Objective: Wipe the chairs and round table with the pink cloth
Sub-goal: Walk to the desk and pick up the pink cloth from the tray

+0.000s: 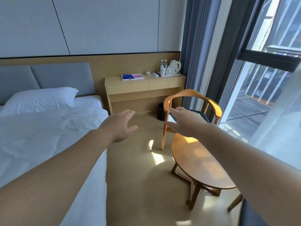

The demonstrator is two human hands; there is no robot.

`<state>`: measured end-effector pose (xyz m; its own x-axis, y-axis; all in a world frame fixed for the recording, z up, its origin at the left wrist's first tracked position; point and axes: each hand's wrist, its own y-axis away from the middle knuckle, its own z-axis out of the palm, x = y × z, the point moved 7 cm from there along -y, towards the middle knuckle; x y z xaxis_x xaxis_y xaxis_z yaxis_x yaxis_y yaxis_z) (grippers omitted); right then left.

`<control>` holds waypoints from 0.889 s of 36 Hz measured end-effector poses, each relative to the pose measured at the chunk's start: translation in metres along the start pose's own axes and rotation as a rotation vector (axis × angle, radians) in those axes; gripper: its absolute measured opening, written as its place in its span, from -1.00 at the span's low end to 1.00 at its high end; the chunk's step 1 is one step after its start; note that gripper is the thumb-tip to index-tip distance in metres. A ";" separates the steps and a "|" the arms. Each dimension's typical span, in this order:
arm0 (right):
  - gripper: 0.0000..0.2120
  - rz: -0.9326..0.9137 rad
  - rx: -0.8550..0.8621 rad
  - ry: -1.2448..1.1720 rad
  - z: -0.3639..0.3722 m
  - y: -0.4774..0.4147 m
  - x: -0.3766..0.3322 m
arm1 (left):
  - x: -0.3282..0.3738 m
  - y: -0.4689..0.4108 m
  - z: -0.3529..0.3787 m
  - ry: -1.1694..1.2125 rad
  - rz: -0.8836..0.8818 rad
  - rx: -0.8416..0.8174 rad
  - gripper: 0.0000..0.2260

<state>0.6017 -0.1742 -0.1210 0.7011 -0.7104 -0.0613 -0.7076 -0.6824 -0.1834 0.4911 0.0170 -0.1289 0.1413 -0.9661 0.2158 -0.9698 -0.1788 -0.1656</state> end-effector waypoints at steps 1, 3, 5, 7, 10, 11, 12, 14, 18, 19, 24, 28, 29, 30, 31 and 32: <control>-0.53 -0.002 -0.005 -0.003 0.003 -0.005 0.002 | -0.003 -0.003 0.002 0.006 -0.008 0.001 -0.41; -0.50 -0.002 -0.022 -0.009 0.010 -0.015 0.005 | -0.010 -0.009 0.006 0.012 -0.024 -0.002 -0.41; -0.48 -0.001 -0.045 -0.015 0.017 -0.026 0.007 | -0.019 -0.017 0.010 0.019 -0.041 -0.010 -0.41; -0.47 -0.007 -0.061 -0.017 0.023 -0.038 0.006 | -0.029 -0.027 0.014 0.021 -0.052 -0.015 -0.41; -0.45 -0.024 -0.072 -0.006 0.032 -0.057 0.003 | -0.044 -0.043 0.022 0.020 -0.058 -0.017 -0.41; -0.45 -0.029 -0.075 -0.005 0.037 -0.064 0.002 | -0.050 -0.049 0.026 0.020 -0.061 -0.020 -0.41; -0.45 -0.032 -0.080 -0.003 0.041 -0.073 0.001 | -0.056 -0.056 0.029 0.020 -0.062 -0.023 -0.41; -0.45 -0.036 -0.096 -0.001 0.052 -0.091 -0.001 | -0.069 -0.071 0.037 0.023 -0.061 -0.030 -0.41; -0.46 -0.022 -0.115 -0.015 0.072 -0.134 -0.004 | -0.100 -0.108 0.047 0.032 -0.062 -0.059 -0.41; -0.46 -0.017 -0.120 -0.016 0.076 -0.147 -0.005 | -0.109 -0.118 0.048 0.041 -0.066 -0.063 -0.41; -0.49 0.001 -0.120 -0.014 0.087 -0.205 -0.013 | -0.149 -0.161 0.046 0.057 -0.049 -0.053 -0.42; -0.52 0.014 -0.135 0.004 0.097 -0.240 -0.020 | -0.179 -0.187 0.048 0.033 -0.030 -0.079 -0.43; -0.52 0.017 -0.142 0.013 0.100 -0.250 -0.021 | -0.189 -0.193 0.049 0.037 -0.035 -0.085 -0.43; -0.51 0.020 -0.143 0.016 0.102 -0.255 -0.021 | -0.193 -0.197 0.049 0.039 -0.035 -0.086 -0.43; -0.51 0.022 -0.141 0.014 0.102 -0.259 -0.020 | -0.196 -0.200 0.050 0.039 -0.033 -0.089 -0.43; -0.51 0.025 -0.143 0.011 0.105 -0.266 -0.021 | -0.201 -0.205 0.052 0.041 -0.035 -0.096 -0.43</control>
<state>0.7848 0.0399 -0.1736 0.6826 -0.7288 -0.0536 -0.7308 -0.6814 -0.0407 0.6715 0.2379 -0.1879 0.1688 -0.9508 0.2596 -0.9793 -0.1916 -0.0648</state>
